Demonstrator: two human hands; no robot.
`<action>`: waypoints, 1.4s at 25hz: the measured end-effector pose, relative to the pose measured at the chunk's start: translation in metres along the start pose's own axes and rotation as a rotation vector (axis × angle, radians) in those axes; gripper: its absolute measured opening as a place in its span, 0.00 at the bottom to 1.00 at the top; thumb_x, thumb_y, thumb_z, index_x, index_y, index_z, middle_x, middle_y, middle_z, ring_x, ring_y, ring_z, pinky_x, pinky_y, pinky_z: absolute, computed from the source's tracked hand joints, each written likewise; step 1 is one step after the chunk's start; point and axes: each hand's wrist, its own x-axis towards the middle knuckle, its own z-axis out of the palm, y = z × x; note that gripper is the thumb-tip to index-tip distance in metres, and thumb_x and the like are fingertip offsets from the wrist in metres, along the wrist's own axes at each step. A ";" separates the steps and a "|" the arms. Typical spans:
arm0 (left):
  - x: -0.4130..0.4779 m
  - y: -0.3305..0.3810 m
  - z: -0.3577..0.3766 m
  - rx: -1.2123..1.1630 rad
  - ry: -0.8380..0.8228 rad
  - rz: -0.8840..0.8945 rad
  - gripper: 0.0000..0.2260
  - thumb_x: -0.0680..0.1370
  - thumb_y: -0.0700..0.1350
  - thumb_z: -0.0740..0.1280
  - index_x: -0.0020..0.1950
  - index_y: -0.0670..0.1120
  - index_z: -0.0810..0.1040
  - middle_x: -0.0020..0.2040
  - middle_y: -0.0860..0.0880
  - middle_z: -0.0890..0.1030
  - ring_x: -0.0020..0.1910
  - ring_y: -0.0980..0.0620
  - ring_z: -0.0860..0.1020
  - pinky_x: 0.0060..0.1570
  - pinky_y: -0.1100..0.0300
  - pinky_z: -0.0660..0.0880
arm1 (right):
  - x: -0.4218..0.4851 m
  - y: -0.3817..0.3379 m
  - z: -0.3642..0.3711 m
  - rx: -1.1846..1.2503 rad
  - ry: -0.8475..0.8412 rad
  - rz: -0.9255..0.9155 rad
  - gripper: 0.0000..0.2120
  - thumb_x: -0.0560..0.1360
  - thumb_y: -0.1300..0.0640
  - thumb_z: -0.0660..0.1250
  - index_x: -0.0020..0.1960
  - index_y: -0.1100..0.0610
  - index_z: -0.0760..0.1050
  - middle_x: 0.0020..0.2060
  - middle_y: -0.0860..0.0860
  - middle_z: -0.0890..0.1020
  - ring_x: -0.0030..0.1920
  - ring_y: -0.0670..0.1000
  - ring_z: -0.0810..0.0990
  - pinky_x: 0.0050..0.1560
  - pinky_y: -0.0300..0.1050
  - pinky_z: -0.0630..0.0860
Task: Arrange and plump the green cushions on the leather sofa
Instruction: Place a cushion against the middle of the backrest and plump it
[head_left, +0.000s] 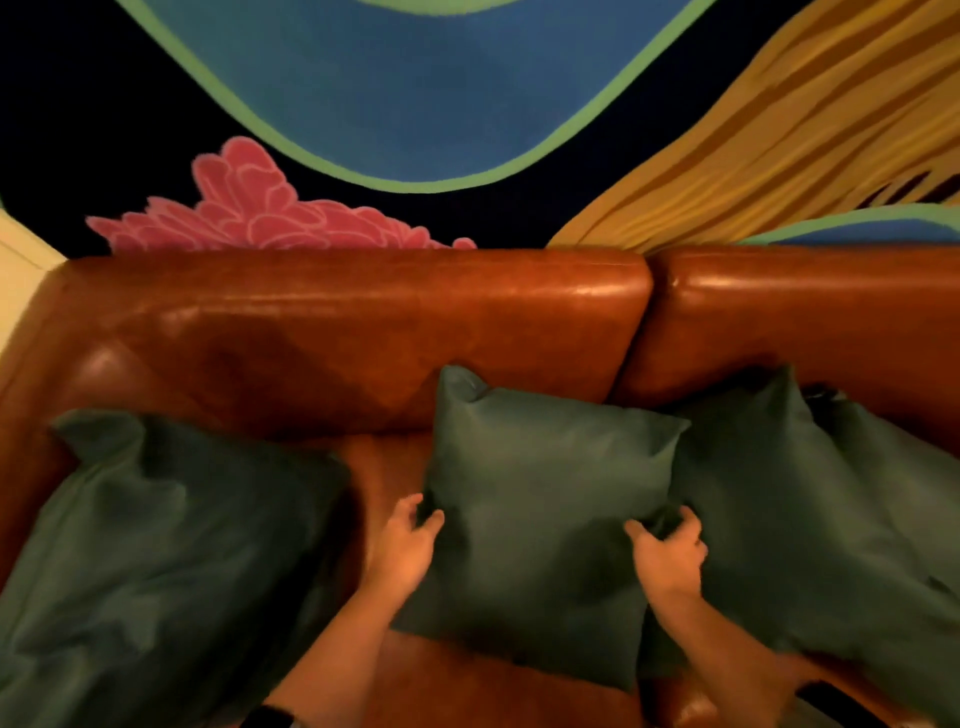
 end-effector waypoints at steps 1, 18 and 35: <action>0.020 -0.005 0.008 -0.046 0.003 -0.033 0.21 0.75 0.54 0.74 0.66 0.49 0.77 0.59 0.46 0.82 0.59 0.46 0.81 0.66 0.47 0.75 | 0.014 0.002 -0.008 0.119 -0.064 0.049 0.42 0.74 0.56 0.77 0.82 0.57 0.59 0.73 0.66 0.72 0.71 0.68 0.73 0.72 0.66 0.71; 0.101 0.018 0.019 -0.280 0.081 -0.078 0.43 0.60 0.83 0.62 0.70 0.63 0.75 0.67 0.59 0.78 0.69 0.50 0.75 0.73 0.45 0.66 | 0.013 -0.016 -0.006 0.428 -0.505 0.168 0.50 0.56 0.35 0.84 0.74 0.37 0.67 0.65 0.48 0.81 0.62 0.57 0.81 0.66 0.63 0.77; 0.046 0.106 -0.051 -0.600 0.159 0.151 0.38 0.65 0.79 0.65 0.70 0.61 0.74 0.69 0.57 0.79 0.69 0.52 0.75 0.73 0.38 0.65 | -0.017 -0.140 0.045 0.552 -0.508 -0.202 0.47 0.70 0.49 0.81 0.80 0.41 0.58 0.56 0.32 0.77 0.58 0.43 0.79 0.61 0.55 0.73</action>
